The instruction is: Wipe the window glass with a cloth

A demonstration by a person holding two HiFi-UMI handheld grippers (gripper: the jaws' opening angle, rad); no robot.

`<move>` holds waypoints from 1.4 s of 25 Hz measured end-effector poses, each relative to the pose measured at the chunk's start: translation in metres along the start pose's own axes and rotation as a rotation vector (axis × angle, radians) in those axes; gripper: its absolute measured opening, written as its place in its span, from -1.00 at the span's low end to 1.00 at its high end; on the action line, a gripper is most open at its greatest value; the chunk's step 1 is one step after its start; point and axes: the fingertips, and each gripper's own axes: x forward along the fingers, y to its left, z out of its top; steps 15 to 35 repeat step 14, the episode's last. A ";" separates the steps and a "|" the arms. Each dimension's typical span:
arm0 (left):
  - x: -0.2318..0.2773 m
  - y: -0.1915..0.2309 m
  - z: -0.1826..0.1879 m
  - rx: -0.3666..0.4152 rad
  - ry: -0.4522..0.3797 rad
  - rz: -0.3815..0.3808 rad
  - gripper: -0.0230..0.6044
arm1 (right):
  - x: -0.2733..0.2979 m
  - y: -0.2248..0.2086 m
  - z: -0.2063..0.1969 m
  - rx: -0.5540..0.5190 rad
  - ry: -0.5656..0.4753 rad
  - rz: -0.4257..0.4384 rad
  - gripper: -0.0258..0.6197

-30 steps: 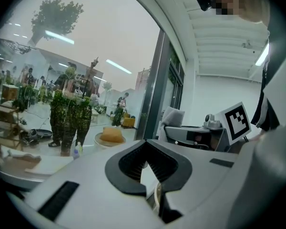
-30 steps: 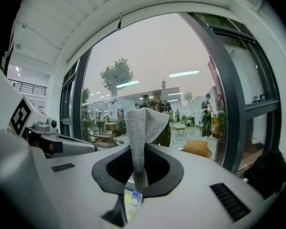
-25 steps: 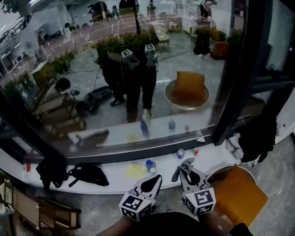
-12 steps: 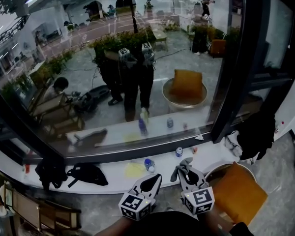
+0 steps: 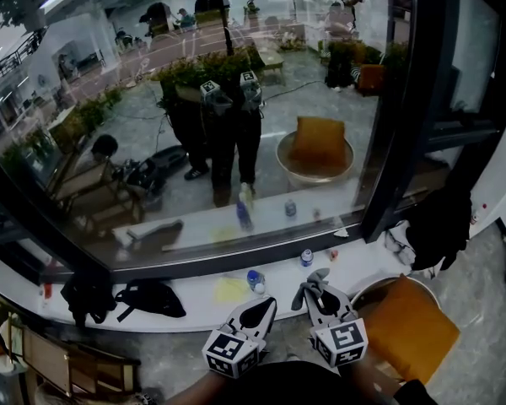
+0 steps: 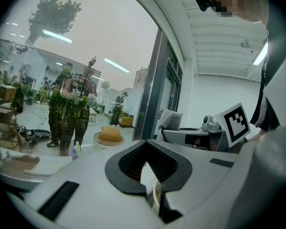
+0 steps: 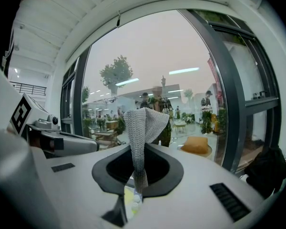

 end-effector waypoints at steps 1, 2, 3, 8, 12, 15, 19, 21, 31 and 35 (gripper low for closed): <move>-0.001 0.000 0.001 0.000 -0.001 0.000 -0.91 | 0.000 0.000 0.000 -0.001 0.000 0.000 -0.76; -0.001 -0.001 0.001 0.000 -0.002 0.000 -0.91 | 0.000 0.000 0.000 -0.002 0.000 0.000 -0.76; -0.002 -0.001 0.001 0.000 -0.003 0.000 -0.91 | -0.001 0.001 0.000 -0.002 0.001 0.000 -0.76; -0.003 -0.002 0.001 0.000 0.000 0.000 -0.91 | -0.002 0.001 0.000 -0.008 0.004 0.001 -0.76; -0.001 -0.003 0.000 0.001 0.001 -0.004 -0.91 | -0.003 -0.001 -0.001 -0.004 0.004 -0.003 -0.76; -0.001 -0.003 0.000 0.001 0.001 -0.005 -0.91 | -0.003 -0.002 -0.002 -0.003 0.005 -0.006 -0.76; -0.001 -0.003 0.000 0.001 0.001 -0.005 -0.91 | -0.003 -0.002 -0.002 -0.003 0.005 -0.006 -0.76; -0.001 -0.003 0.000 0.001 0.001 -0.005 -0.91 | -0.003 -0.002 -0.002 -0.003 0.005 -0.006 -0.76; -0.001 -0.003 0.000 0.001 0.001 -0.005 -0.91 | -0.003 -0.002 -0.002 -0.003 0.005 -0.006 -0.76; -0.001 -0.003 0.000 0.001 0.001 -0.005 -0.91 | -0.003 -0.002 -0.002 -0.003 0.005 -0.006 -0.76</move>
